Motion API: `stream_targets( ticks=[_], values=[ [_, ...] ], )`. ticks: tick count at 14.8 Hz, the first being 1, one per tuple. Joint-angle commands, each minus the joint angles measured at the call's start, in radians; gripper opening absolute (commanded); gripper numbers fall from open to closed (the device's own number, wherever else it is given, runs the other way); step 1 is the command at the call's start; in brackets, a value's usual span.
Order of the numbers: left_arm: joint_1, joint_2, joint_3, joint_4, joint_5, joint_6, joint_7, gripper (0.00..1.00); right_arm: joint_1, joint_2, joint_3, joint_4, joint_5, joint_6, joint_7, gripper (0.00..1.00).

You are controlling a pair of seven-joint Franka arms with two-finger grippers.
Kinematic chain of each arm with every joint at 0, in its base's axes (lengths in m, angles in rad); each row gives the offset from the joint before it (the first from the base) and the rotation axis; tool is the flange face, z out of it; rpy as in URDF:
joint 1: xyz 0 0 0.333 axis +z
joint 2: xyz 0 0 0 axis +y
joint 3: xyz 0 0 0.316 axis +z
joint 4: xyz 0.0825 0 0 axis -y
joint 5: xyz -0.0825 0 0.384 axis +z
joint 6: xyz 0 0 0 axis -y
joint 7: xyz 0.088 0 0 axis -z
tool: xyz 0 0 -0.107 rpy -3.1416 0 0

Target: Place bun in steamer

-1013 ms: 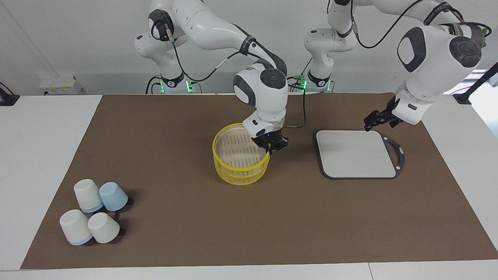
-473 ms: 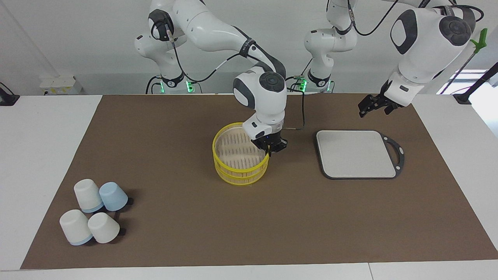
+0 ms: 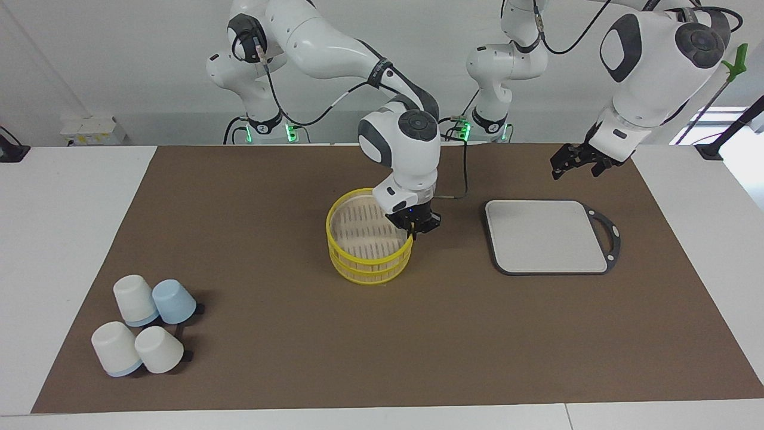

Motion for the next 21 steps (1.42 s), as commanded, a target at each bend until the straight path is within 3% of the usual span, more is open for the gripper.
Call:
stream_targets(
  ticks=[1,3,4,5,6,7,13,21],
  values=[
    [0.015,-0.019,-0.011,-0.033,0.018,0.064,0.019,1.00,0.009,-0.036,0.001,-0.070,0.002,0.041,-0.002,0.00],
    [0.014,-0.016,-0.010,-0.033,0.018,0.065,0.018,1.00,0.007,-0.039,0.001,-0.070,0.002,0.041,-0.002,0.01],
    [0.014,-0.016,-0.010,-0.033,0.018,0.067,0.016,1.00,0.007,-0.039,0.001,-0.071,0.002,0.041,-0.002,0.49],
    [0.014,-0.017,-0.010,-0.033,0.018,0.068,0.016,1.00,0.007,-0.039,0.001,-0.070,0.002,0.041,-0.002,0.82],
    [0.014,-0.017,-0.010,-0.033,0.018,0.067,0.016,1.00,0.006,-0.039,0.001,-0.067,0.002,0.041,-0.002,0.96],
    [0.014,-0.017,-0.010,-0.033,0.018,0.067,0.016,1.00,0.006,-0.039,0.001,-0.064,-0.001,0.043,-0.002,1.00],
    [0.011,-0.016,-0.010,-0.030,0.021,0.061,0.015,1.00,-0.028,-0.072,-0.005,-0.031,0.005,0.009,-0.084,1.00],
    [0.008,-0.014,-0.013,-0.014,0.021,0.061,0.018,1.00,-0.263,-0.261,-0.005,-0.050,0.010,-0.313,-0.715,1.00]
  ],
)
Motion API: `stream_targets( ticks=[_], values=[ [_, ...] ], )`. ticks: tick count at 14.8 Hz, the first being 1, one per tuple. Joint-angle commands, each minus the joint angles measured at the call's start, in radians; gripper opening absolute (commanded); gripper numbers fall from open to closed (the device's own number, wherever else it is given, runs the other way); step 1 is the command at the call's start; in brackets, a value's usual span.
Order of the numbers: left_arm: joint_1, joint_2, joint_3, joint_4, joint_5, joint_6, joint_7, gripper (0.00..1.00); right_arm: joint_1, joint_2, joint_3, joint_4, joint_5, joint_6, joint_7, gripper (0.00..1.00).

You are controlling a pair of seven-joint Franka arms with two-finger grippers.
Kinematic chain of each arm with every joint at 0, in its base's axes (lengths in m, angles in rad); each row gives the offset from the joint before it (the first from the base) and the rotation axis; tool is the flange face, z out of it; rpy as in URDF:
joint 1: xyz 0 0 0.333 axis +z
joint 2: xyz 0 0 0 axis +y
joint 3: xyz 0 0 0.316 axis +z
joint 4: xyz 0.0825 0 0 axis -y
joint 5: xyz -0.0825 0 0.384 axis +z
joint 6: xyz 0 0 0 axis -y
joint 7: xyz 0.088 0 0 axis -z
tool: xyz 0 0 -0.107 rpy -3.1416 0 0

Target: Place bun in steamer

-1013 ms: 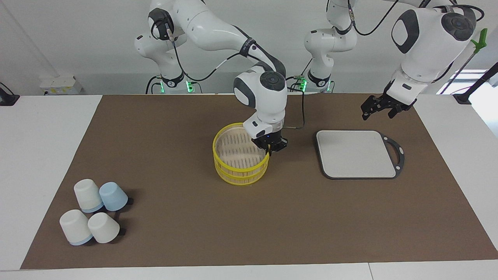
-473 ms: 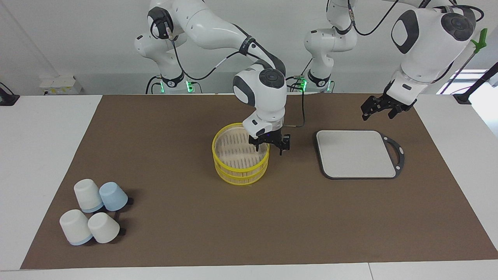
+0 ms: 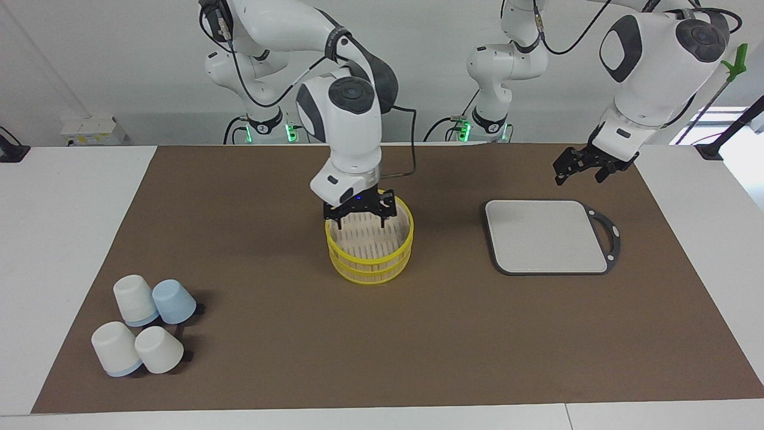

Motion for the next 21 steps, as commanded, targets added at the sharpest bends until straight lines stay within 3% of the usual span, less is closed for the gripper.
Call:
stream_targets(
  ticks=[1,4,7,10,14,21],
  values=[
    [0.006,-0.014,-0.009,-0.011,0.020,0.008,0.015,1.00,-0.089,-0.074,0.011,-0.034,0.012,-0.092,-0.167,1.00],
    [0.006,-0.014,-0.009,-0.012,0.020,-0.001,0.023,1.00,-0.184,-0.133,0.009,-0.059,0.010,-0.187,-0.316,1.00],
    [0.001,-0.016,-0.009,-0.012,0.020,-0.013,0.023,1.00,-0.285,-0.247,0.011,-0.179,0.012,-0.193,-0.439,1.00],
    [-0.003,-0.017,-0.009,-0.017,0.020,-0.001,0.023,1.00,-0.341,-0.345,0.009,-0.299,0.012,-0.175,-0.450,1.00],
    [-0.006,-0.016,-0.013,-0.017,0.020,0.007,0.023,1.00,-0.398,-0.394,0.006,-0.353,0.007,-0.178,-0.441,1.00],
    [-0.008,-0.016,-0.013,-0.017,0.020,0.010,0.021,1.00,-0.444,-0.394,0.008,-0.356,0.000,-0.133,-0.441,1.00]
  ],
)
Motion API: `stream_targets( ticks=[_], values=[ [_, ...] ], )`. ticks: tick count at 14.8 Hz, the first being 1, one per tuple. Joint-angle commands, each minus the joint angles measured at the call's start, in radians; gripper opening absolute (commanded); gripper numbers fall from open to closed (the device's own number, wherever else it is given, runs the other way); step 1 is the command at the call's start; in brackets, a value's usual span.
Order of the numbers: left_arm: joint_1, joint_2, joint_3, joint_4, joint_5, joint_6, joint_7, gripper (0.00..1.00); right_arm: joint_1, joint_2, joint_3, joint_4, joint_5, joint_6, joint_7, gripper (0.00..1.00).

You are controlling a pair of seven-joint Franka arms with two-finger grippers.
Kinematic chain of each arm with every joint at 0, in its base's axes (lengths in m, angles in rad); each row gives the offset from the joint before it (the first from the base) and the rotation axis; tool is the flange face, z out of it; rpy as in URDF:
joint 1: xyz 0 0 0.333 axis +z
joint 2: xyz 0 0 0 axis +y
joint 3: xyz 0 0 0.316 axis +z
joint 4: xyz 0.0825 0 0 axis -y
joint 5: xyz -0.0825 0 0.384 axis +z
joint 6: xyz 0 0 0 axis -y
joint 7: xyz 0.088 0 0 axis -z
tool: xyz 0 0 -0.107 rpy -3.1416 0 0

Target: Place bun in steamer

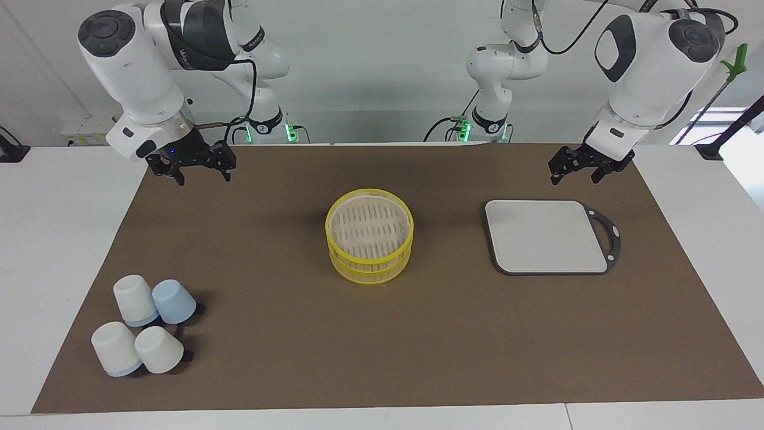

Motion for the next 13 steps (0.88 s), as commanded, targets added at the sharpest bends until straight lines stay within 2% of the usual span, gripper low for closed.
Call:
stream_targets(
  ticks=[1,13],
  values=[
    [-0.006,-0.016,0.000,-0.017,0.020,0.012,0.009,1.00,-0.026,-0.027,0.013,-0.038,0.001,0.019,-0.004,1.00],
    [-0.010,-0.016,0.000,-0.017,0.020,0.018,0.009,1.00,-0.064,-0.038,0.012,-0.050,-0.002,0.060,-0.007,1.00]
  ],
)
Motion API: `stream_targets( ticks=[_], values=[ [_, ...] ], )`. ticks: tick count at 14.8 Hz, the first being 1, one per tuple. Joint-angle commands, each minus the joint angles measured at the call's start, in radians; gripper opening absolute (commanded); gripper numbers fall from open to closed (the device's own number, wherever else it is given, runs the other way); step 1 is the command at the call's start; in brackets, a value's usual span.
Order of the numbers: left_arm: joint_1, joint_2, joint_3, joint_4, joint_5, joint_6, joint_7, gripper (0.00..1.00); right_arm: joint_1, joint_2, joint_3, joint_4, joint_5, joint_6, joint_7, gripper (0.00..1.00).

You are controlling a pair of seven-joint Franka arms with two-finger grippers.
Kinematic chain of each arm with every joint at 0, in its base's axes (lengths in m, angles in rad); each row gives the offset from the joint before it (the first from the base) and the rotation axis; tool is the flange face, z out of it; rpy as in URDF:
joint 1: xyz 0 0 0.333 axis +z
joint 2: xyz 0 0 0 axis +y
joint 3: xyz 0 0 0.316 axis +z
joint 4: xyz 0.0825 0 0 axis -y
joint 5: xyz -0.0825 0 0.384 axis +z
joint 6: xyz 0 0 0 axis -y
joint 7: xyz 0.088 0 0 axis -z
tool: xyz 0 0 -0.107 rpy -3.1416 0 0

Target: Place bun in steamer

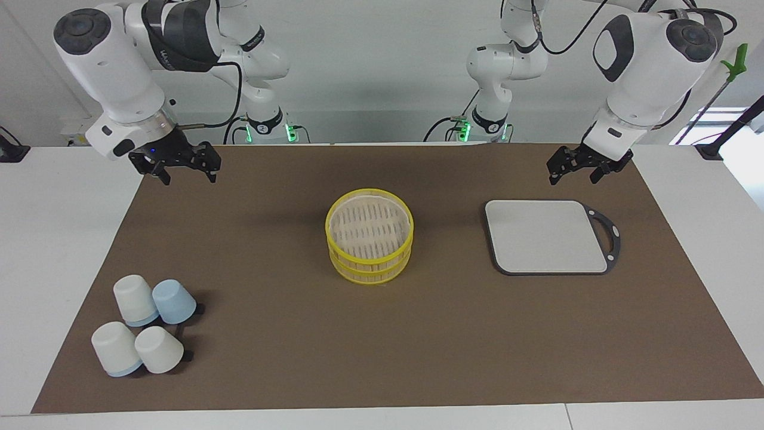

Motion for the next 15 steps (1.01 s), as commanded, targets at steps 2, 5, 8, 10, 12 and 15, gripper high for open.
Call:
stream_targets(
  ticks=[2,5,8,10,12,15],
  values=[
    [-0.006,-0.016,0.001,-0.017,0.020,0.016,0.009,1.00,-0.030,-0.025,0.012,-0.034,-0.002,0.062,-0.009,1.00],
    [-0.006,-0.016,0.001,-0.017,0.020,0.016,0.009,1.00,-0.032,-0.023,0.012,-0.036,-0.003,0.085,-0.012,1.00],
    [-0.006,-0.014,0.001,-0.015,0.020,0.016,0.007,1.00,-0.030,-0.023,0.012,-0.036,-0.011,0.085,-0.012,1.00],
    [-0.006,-0.014,0.001,-0.014,0.020,0.016,0.007,1.00,-0.030,-0.025,0.012,-0.036,-0.011,0.080,-0.009,1.00],
    [-0.008,-0.014,0.001,-0.014,0.020,0.016,0.009,1.00,-0.030,-0.023,0.012,-0.036,-0.011,0.080,-0.009,1.00],
    [-0.006,-0.014,0.001,-0.014,0.020,0.016,0.009,1.00,-0.030,-0.023,0.013,-0.034,-0.011,0.079,-0.007,1.00]
  ],
)
